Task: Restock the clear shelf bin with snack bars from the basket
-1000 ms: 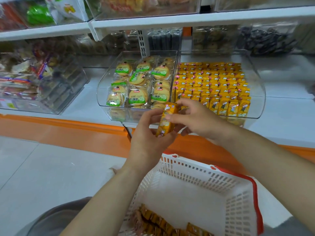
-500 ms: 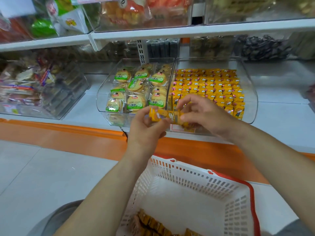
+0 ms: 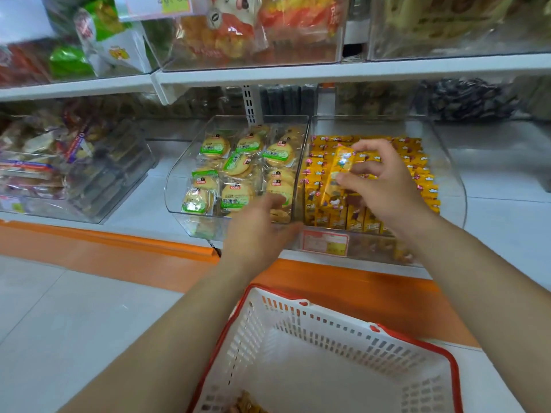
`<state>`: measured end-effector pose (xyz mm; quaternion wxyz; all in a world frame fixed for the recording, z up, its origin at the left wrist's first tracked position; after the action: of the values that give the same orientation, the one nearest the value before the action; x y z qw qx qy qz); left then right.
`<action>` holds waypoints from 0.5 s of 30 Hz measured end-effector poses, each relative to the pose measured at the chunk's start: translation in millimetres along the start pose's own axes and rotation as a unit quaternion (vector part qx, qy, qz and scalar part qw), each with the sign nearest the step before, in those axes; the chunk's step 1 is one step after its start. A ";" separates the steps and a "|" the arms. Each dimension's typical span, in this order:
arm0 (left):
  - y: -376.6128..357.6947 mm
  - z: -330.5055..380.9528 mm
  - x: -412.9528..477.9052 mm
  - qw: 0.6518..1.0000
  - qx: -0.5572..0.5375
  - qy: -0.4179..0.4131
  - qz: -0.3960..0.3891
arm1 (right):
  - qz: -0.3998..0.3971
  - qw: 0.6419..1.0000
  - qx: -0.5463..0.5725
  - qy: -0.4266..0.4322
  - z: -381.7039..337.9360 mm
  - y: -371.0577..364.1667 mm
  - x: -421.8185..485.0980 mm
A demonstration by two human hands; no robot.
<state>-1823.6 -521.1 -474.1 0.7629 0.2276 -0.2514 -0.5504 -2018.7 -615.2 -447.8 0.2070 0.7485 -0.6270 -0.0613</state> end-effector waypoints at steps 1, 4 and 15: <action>-6.4 -4.9 0.6 0.999 0.042 -0.013 -0.015 | 0.010 1.000 -0.012 0.002 2.3 -2.9 4.5; -17.6 -10.7 3.8 0.993 0.103 -0.049 -0.010 | 0.031 0.997 -0.063 0.027 6.1 -18.0 12.3; -23.4 -16.7 5.5 0.984 0.140 -0.106 0.016 | -0.034 0.876 -0.449 0.173 15.3 -56.1 15.0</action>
<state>-1828.5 -532.0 -500.8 0.7013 0.2685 -0.4086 -0.5188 -1969.9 -626.0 -480.9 0.6237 0.5944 -0.4609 -0.2125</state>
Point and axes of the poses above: each hand's wrist, its own x-axis towards the middle knuckle, its own y-axis out of the back of the hand, z = x × y, the point moved 5 cm from there along x, towards the middle knuckle, and after that the axes turned 12 degrees about -x, right-handed, at the moved point
